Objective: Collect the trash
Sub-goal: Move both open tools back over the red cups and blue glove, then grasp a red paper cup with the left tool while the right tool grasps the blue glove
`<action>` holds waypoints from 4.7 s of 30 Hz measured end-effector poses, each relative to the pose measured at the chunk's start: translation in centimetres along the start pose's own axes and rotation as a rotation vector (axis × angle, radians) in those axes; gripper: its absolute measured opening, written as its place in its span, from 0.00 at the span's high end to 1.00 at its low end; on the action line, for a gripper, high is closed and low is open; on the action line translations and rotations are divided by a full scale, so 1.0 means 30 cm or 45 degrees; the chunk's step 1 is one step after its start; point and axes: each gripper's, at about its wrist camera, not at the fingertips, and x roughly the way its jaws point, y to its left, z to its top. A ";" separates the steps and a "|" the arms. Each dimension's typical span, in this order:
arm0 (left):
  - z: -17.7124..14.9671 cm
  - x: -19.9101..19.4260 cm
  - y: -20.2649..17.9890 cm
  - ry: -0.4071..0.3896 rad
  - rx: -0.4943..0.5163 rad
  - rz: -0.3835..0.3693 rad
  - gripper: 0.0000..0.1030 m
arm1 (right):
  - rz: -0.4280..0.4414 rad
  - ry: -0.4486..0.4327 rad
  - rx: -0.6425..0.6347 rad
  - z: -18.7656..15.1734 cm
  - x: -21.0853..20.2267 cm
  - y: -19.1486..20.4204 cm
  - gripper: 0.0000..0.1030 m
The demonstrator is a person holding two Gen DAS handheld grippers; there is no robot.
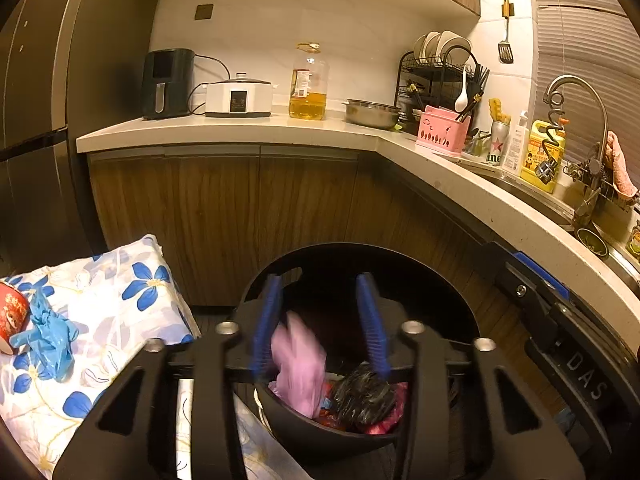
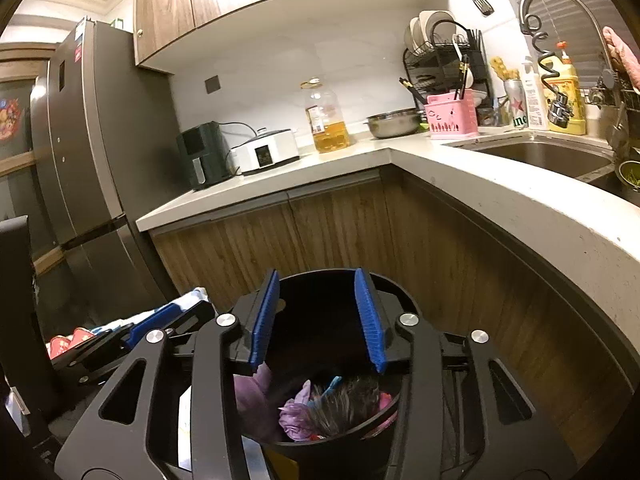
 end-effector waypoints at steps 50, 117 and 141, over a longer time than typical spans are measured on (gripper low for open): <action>-0.280 -0.530 0.730 -0.123 -0.376 0.705 0.13 | 0.367 0.181 -0.183 -0.281 -0.024 0.658 0.30; -0.266 -0.325 1.320 0.095 -0.676 0.786 0.14 | 0.578 0.230 -0.252 -0.291 0.081 0.936 0.99; -0.233 -0.465 1.269 0.020 -0.678 0.769 0.45 | 0.589 0.204 -0.229 -0.257 0.048 0.906 0.99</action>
